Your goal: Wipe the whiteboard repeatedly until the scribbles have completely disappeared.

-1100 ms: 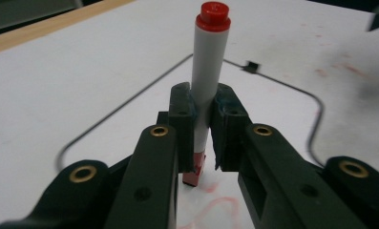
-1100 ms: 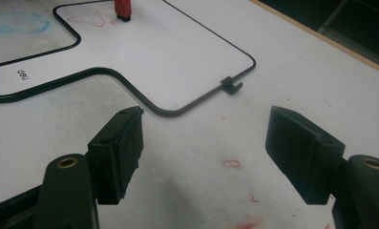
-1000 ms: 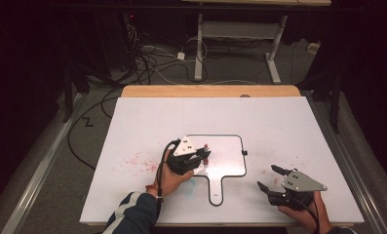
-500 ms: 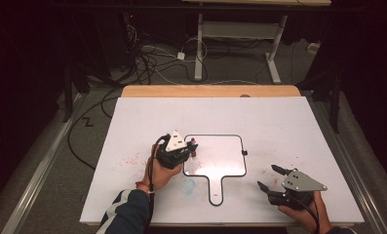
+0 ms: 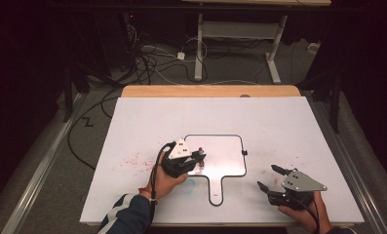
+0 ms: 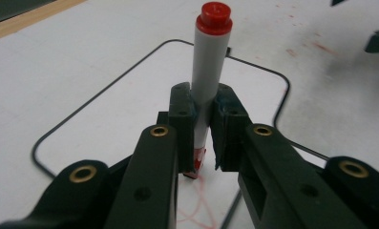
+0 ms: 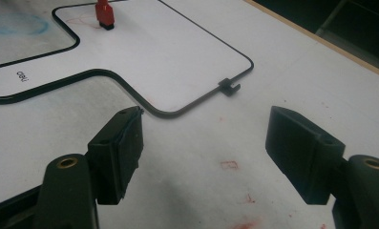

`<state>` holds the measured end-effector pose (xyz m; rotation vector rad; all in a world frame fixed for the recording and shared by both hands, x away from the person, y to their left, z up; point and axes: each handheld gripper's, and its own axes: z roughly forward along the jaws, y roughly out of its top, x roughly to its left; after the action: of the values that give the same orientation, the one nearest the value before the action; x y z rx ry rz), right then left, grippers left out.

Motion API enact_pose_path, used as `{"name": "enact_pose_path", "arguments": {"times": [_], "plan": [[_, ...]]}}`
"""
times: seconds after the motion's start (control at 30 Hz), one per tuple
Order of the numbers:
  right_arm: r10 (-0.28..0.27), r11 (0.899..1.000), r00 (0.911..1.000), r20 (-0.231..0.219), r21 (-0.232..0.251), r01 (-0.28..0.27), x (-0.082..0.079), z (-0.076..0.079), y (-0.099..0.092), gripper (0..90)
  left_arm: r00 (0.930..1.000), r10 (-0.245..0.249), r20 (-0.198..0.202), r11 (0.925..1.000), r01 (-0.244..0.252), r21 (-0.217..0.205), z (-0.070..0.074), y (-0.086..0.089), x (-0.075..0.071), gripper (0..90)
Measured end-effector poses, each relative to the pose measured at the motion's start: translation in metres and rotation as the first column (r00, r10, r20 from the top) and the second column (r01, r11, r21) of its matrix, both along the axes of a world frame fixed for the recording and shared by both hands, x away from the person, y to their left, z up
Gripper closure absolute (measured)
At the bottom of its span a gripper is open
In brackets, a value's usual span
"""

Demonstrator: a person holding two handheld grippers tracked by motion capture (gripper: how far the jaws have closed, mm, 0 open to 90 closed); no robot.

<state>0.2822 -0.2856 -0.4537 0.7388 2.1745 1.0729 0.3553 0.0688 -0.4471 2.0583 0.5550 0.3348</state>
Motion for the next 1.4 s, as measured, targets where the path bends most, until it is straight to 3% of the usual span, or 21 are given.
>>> {"name": "enact_pose_path", "arguments": {"times": [0.1,0.23,0.4,0.53,0.67,0.77,0.87,0.93,1.03,1.1,1.23,1.3,1.4], "plan": [[-0.002,1.0,1.0,0.0,0.001,0.002,0.0,0.0,0.0,29.7,0.9999,0.003,0.015,0.9996,-0.003,0.027,0.002,0.002,0.001,78.9],[-0.001,1.0,1.0,0.003,0.0,0.001,0.0,0.0,0.0,29.7,0.9974,0.071,0.01,0.9972,-0.072,0.02,0.001,0.017,0.012,78.9],[0.0,1.0,1.0,-0.001,0.001,0.0,0.0,0.0,-0.001,29.7,0.9883,0.152,0.01,0.9883,-0.152,0.009,-0.001,0.035,0.024,79.0],[0.003,1.0,1.0,0.0,-0.002,-0.003,0.0,0.0,0.0,29.8,0.9896,0.144,0.001,0.9896,-0.144,0.001,-0.002,0.034,0.022,78.9],[0.004,1.0,1.0,-0.002,-0.001,-0.004,0.0,0.0,0.0,29.8,0.9965,0.076,-0.035,0.9958,-0.078,-0.048,-0.004,0.022,0.012,78.9],[0.005,1.0,1.0,0.0,-0.002,-0.005,0.0,0.0,0.001,29.8,0.9999,0.012,-0.008,0.9997,-0.012,-0.023,-0.003,0.004,0.0,78.9],[0.006,1.0,1.0,0.0,-0.003,-0.006,0.0,0.0,0.001,29.8,0.9991,-0.038,0.02,0.9993,0.038,0.002,-0.002,-0.009,-0.007,78.8],[0.006,1.0,1.0,0.0,-0.002,-0.006,0.0,0.0,0.001,29.8,0.9991,-0.036,0.021,0.9993,0.035,0.013,-0.001,-0.009,-0.006,78.9],[0.004,1.0,1.0,0.001,-0.002,-0.004,0.0,0.0,0.0,29.8,0.9992,0.03,0.025,0.9991,-0.031,0.029,0.0,0.001,0.001,78.9],[0.004,1.0,1.0,0.001,-0.001,-0.004,0.0,0.0,-0.001,29.8,0.9957,0.088,0.029,0.9956,-0.089,0.029,-0.001,0.011,0.01,78.9],[0.005,1.0,1.0,0.0,-0.005,-0.005,0.0,0.0,0.0,29.9,0.9889,0.148,-0.015,0.9883,-0.148,-0.038,-0.005,0.025,0.022,78.9],[0.009,1.0,1.0,-0.002,-0.006,-0.009,0.0,0.0,0.001,29.9,0.9902,0.138,-0.02,0.9894,-0.139,-0.042,-0.005,0.023,0.021,78.9],[0.01,1.0,0.9999,-0.002,-0.007,-0.01,0.0,0.0,0.001,29.9,0.9978,0.064,-0.016,0.9978,-0.064,-0.018,-0.004,0.013,0.012,78.9]]}}
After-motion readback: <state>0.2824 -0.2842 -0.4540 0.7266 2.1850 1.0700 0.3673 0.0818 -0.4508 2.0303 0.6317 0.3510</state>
